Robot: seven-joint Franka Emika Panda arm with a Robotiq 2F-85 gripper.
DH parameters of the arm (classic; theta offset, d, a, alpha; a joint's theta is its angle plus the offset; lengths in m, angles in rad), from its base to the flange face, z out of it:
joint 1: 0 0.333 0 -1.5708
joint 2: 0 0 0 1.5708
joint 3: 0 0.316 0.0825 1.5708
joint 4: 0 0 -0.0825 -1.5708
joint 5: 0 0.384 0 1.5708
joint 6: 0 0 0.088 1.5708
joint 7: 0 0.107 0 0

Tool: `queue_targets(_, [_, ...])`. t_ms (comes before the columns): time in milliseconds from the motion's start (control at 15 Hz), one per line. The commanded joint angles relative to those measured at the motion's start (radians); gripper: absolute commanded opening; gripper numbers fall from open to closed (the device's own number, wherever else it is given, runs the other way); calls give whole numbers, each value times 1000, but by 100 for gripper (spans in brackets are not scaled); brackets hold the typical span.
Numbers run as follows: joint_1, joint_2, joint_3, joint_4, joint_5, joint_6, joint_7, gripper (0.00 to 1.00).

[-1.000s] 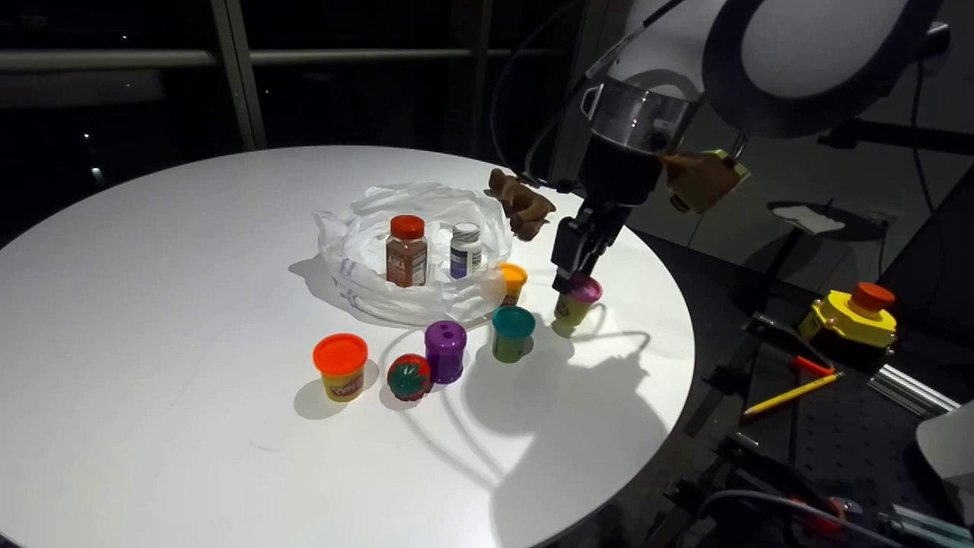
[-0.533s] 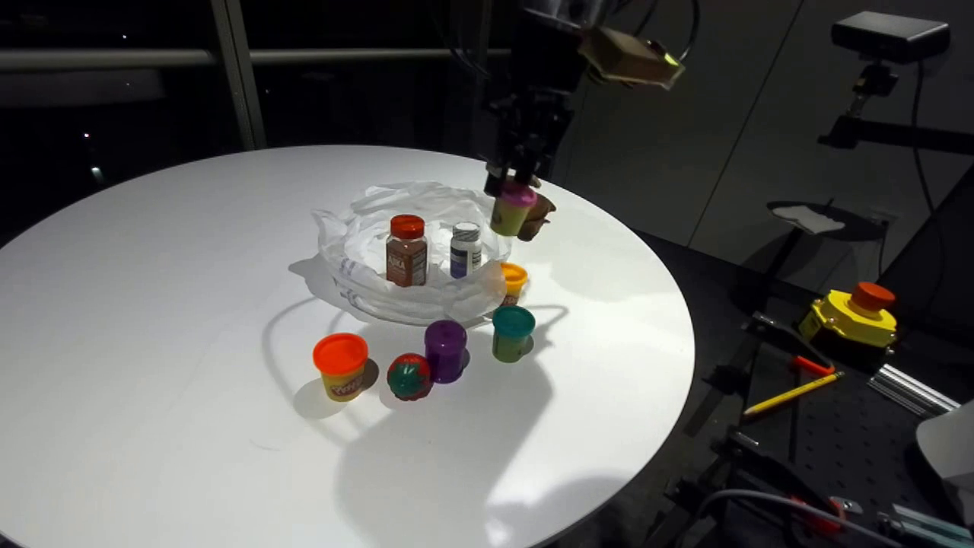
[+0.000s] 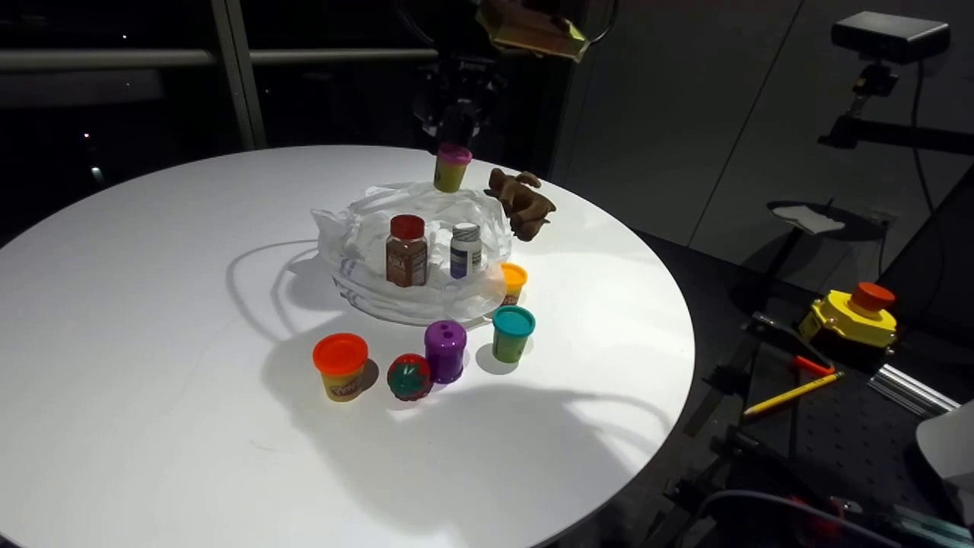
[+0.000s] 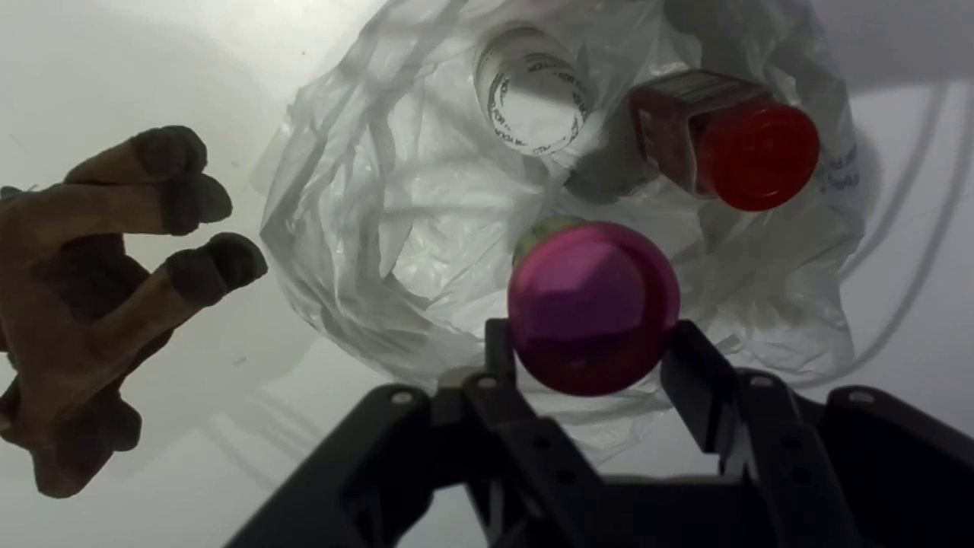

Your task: Place the containers and strawberry toy in the white plastic

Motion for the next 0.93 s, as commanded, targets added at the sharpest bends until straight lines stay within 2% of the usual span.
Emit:
queue_targets(0, [-12, 185, -17, 224, 14, -72, 19, 27])
queue_targets(267, [-26, 327, -32, 363, 23, -100, 33, 27])
queue_targets(667, [-48, 433, -36, 480, 36, -175, 37, 27])
queue_targets(733, [-49, 435, -35, 486, 38, -175, 39, 77])
queue_targets(800, [-45, 420, -35, 476, 33, -174, 39, 77])
queue_targets(867, [-39, 391, -32, 455, 33, -163, 42, 83])
